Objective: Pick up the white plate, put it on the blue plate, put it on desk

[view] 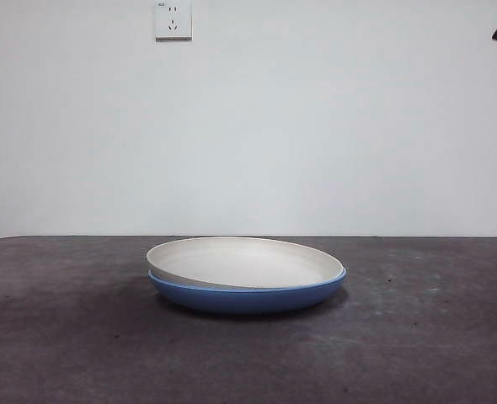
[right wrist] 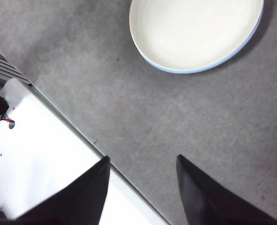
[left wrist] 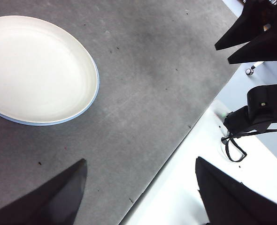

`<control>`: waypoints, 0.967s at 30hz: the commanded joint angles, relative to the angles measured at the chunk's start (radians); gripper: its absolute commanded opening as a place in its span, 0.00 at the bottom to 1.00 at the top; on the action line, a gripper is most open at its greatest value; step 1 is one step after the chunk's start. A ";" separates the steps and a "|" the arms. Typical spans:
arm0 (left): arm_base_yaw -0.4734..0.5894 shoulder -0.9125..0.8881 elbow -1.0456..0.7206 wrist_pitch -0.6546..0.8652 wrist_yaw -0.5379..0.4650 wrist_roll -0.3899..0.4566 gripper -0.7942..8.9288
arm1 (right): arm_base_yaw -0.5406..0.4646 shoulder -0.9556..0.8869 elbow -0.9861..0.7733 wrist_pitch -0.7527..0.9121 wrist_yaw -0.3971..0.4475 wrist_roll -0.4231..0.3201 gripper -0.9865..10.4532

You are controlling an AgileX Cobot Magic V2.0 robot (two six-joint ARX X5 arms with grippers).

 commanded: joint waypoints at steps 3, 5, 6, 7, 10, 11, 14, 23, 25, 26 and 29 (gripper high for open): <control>-0.005 0.006 0.008 0.007 0.005 0.012 0.46 | 0.005 -0.005 0.021 0.012 -0.002 -0.018 0.28; -0.005 0.006 0.008 0.007 0.005 0.012 0.46 | 0.005 -0.005 0.021 0.011 -0.002 -0.018 0.28; -0.005 0.006 0.008 0.007 0.005 0.012 0.46 | 0.005 -0.005 0.021 0.011 -0.002 -0.018 0.28; -0.005 0.006 0.008 0.007 0.005 0.012 0.46 | 0.005 -0.005 0.021 0.011 -0.002 -0.018 0.28; -0.005 0.006 0.008 0.008 0.005 0.012 0.46 | 0.005 -0.005 0.021 0.013 -0.002 -0.018 0.28; -0.005 0.006 0.008 0.008 0.005 0.012 0.46 | 0.005 -0.005 0.021 0.013 -0.002 -0.018 0.28; -0.005 0.006 0.008 0.008 0.005 0.012 0.39 | 0.005 -0.005 0.021 0.013 -0.002 -0.019 0.28; -0.005 0.006 0.008 0.008 0.005 0.012 0.09 | 0.005 -0.005 0.021 0.011 -0.002 -0.059 0.09; -0.005 0.006 0.008 0.010 0.005 0.012 0.09 | 0.005 -0.005 0.021 0.014 -0.002 -0.060 0.09; -0.005 0.006 0.008 0.010 0.005 0.012 0.09 | 0.005 -0.005 0.021 0.018 -0.002 -0.060 0.09; -0.005 0.006 0.009 0.010 0.005 0.012 0.09 | 0.005 -0.005 0.021 0.022 -0.002 -0.060 0.09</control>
